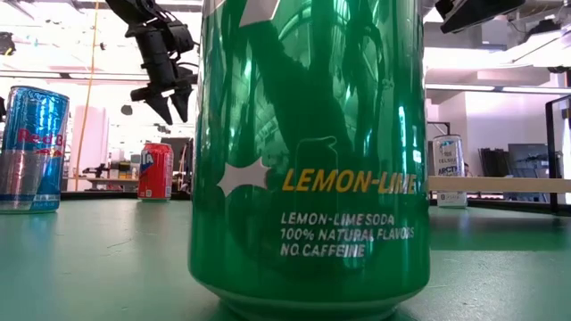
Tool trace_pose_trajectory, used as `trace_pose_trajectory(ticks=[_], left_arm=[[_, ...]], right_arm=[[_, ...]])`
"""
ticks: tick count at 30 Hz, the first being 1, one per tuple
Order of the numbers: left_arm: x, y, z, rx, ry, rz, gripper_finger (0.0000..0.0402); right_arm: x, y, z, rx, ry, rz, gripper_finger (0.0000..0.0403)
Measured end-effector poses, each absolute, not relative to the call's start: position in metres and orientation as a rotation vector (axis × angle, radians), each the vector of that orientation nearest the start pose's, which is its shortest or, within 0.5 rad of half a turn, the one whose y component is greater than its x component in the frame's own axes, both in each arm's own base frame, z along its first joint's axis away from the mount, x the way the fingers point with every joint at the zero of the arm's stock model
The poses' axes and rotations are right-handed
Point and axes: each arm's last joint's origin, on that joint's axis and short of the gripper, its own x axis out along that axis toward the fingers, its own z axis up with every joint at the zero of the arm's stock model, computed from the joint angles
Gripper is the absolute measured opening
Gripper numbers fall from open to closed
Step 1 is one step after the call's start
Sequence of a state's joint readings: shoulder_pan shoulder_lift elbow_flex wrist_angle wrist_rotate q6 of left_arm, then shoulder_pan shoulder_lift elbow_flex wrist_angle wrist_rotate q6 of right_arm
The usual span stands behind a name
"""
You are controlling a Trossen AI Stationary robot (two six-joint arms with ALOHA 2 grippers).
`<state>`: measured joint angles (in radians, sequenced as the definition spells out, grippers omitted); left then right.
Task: Place canned beverage on shelf
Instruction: Put the top orange soda can on the shelf
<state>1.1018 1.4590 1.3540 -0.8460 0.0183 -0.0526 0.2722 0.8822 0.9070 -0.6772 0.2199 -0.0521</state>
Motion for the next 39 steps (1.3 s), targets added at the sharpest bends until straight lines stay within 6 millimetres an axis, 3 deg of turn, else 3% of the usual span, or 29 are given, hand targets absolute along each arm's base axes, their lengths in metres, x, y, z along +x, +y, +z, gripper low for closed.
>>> trace_pose_trajectory(ticks=[6, 15, 20, 26, 34, 39], left_arm=[[0.135, 0.265, 0.322, -0.562, 0.814, 1.02, 0.0255], [0.133, 0.264, 0.321, -0.609, 0.814, 1.092, 0.0338], [0.133, 0.258, 0.317, -0.65, 0.86, 0.997, 0.0371], [0.136, 0.247, 0.313, -0.614, 1.008, 0.968, 0.0375], [0.146, 0.24, 0.311, -0.587, 1.031, 0.914, 0.0375], [0.146, 0.237, 0.291, -0.589, 1.087, 0.888, 0.0375]], right_arm=[[0.167, 0.04, 0.315, -0.209, 0.63, 0.068, 0.003], [0.167, 0.04, 0.315, -0.209, 0.63, 0.068, 0.0031], [0.167, 0.04, 0.315, -0.214, 0.631, 0.07, 0.0029], [0.168, 0.04, 0.315, -0.216, 0.628, 0.071, 0.0031], [0.168, 0.04, 0.315, -0.215, 0.628, 0.071, 0.0029], [0.168, 0.04, 0.315, -0.209, 0.628, 0.069, 0.0031]])
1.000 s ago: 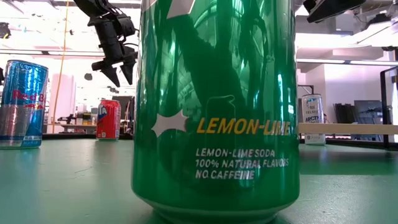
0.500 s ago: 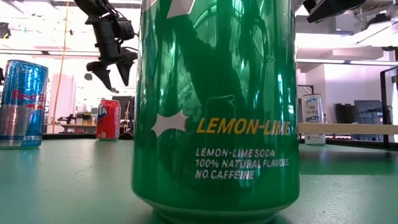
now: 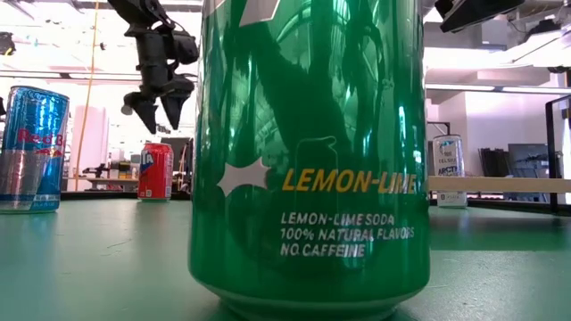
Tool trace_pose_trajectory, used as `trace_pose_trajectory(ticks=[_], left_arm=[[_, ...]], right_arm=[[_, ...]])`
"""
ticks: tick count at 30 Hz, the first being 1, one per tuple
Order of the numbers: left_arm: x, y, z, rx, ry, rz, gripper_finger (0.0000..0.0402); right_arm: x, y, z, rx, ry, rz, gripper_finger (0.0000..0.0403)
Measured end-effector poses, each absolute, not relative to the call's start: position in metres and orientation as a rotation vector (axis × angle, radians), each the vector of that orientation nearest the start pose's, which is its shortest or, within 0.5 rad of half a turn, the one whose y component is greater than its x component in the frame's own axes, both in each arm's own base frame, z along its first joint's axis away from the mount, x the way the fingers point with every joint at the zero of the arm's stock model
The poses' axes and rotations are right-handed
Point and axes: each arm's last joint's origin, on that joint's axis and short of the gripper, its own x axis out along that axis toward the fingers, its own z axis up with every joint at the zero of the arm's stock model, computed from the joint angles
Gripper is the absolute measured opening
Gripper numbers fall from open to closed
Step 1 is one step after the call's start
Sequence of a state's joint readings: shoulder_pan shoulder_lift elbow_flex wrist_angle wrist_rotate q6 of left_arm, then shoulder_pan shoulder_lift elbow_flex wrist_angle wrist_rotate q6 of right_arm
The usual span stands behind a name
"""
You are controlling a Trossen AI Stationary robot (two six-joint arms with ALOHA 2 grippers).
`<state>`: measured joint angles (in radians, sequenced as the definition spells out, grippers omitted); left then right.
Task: Place canned beverage on shelf
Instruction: Put the top orange soda can on the shelf
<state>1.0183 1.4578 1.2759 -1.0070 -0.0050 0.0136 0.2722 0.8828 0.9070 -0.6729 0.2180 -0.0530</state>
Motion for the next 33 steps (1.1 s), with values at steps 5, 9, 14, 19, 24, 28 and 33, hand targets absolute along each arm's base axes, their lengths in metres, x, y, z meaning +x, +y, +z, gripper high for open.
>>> trace_pose_trajectory(ticks=[5, 9, 14, 19, 24, 28, 33], left_arm=[[0.146, 0.237, 0.273, -0.575, 1.093, 0.889, 0.0375], [0.146, 0.238, 0.267, -0.545, 1.101, 0.87, 0.0375], [0.147, 0.238, 0.266, -0.535, 1.099, 0.862, 0.0375], [0.147, 0.238, 0.266, -0.535, 1.099, 0.862, 0.0375], [0.146, 0.238, 0.265, -0.526, 1.104, 0.855, 0.0375], [0.146, 0.235, 0.253, -0.53, 1.12, 0.843, 0.0375], [0.146, 0.232, 0.242, -0.528, 1.146, 0.81, 0.0375]], right_arm=[[0.168, 0.04, 0.315, -0.209, 0.628, 0.069, 0.0029], [0.168, 0.04, 0.315, -0.209, 0.628, 0.069, 0.0029], [0.168, 0.04, 0.316, -0.207, 0.619, 0.069, 0.0031], [0.169, 0.041, 0.317, -0.205, 0.612, 0.069, 0.0028], [0.169, 0.041, 0.317, -0.205, 0.613, 0.069, 0.0031], [0.169, 0.041, 0.317, -0.199, 0.614, 0.067, 0.003], [0.169, 0.041, 0.316, -0.194, 0.615, 0.066, 0.0029]])
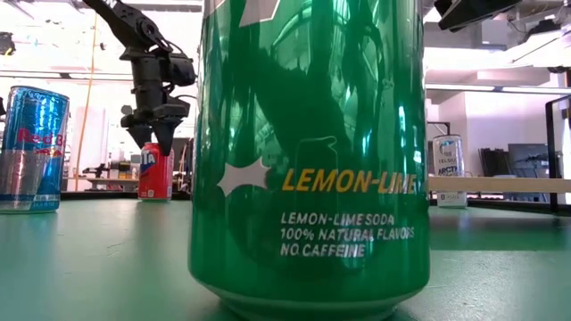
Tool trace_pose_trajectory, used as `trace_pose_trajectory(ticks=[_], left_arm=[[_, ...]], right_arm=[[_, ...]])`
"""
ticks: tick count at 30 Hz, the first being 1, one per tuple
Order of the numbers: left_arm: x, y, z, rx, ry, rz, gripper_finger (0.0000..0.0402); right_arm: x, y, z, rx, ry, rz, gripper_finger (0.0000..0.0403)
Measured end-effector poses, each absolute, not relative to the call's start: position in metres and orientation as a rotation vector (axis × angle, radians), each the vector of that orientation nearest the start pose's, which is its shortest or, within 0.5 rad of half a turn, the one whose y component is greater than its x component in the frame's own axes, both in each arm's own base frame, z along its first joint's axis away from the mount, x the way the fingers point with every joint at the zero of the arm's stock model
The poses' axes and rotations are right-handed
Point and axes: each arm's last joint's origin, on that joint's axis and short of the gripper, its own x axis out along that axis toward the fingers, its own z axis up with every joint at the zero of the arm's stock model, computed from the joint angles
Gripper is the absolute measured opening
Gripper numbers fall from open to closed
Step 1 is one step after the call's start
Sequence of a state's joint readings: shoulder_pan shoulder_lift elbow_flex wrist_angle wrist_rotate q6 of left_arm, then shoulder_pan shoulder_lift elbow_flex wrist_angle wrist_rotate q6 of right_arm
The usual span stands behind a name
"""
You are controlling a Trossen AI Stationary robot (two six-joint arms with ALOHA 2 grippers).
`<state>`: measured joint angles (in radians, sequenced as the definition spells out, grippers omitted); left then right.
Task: Place canned beverage on shelf
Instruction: Put the top orange soda can on the shelf
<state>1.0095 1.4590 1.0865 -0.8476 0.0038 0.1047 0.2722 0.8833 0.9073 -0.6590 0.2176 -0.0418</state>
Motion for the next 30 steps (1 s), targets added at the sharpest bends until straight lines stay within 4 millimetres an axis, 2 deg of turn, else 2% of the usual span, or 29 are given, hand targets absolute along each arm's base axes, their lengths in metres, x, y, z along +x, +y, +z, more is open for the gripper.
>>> trace_pose_trajectory(ticks=[11, 20, 26, 30], left_arm=[[0.148, 0.23, 0.239, -0.533, 1.144, 0.796, 0.0365], [0.155, 0.225, 0.239, -0.566, 1.126, 0.808, 0.0277], [0.165, 0.216, 0.239, -0.643, 1.118, 0.832, 0.0276], [0.176, 0.203, 0.238, -0.776, 1.092, 0.918, 0.0287]], right_arm=[[0.168, 0.041, 0.316, -0.212, 0.616, 0.071, 0.003], [0.167, 0.04, 0.315, -0.219, 0.638, 0.072, 0.0029], [0.167, 0.04, 0.314, -0.221, 0.647, 0.072, 0.0031], [0.166, 0.04, 0.313, -0.225, 0.662, 0.073, 0.003]])
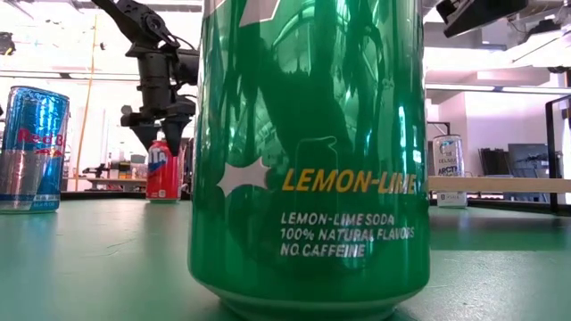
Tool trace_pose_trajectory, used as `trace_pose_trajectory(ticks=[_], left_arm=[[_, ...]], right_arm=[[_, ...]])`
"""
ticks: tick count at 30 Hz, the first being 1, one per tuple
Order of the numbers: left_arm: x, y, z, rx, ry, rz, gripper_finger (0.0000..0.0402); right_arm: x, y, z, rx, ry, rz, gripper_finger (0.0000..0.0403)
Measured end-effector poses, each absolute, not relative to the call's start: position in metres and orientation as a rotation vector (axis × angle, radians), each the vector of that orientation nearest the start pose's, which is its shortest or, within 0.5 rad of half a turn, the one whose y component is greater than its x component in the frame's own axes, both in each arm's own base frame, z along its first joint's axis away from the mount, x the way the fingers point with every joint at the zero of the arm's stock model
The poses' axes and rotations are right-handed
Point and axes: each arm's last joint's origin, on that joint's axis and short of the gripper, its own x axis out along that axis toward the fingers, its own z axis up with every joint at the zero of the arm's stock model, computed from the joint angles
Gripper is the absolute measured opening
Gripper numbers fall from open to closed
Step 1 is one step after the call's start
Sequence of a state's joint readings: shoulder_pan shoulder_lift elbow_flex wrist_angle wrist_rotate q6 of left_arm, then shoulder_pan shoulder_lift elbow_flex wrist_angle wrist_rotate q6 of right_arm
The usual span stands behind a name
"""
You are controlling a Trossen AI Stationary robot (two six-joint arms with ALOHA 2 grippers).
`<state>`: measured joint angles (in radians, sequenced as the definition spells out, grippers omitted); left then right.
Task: Place canned beverage on shelf
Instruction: Put the top orange soda can on the shelf
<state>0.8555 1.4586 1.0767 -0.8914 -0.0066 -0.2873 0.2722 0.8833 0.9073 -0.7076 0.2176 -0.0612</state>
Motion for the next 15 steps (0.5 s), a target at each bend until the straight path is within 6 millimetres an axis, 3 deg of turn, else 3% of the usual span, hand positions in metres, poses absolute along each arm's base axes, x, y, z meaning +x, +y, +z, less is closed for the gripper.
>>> trace_pose_trajectory(ticks=[5, 15], left_arm=[[0.198, 0.179, 0.238, -0.779, 1.1, 0.967, 0.0288], [0.239, 0.12, 0.238, -0.782, 1.089, 0.885, 0.0289]], right_arm=[[0.166, 0.04, 0.313, -0.225, 0.662, 0.073, 0.003], [0.166, 0.04, 0.313, -0.226, 0.662, 0.073, 0.0029]])
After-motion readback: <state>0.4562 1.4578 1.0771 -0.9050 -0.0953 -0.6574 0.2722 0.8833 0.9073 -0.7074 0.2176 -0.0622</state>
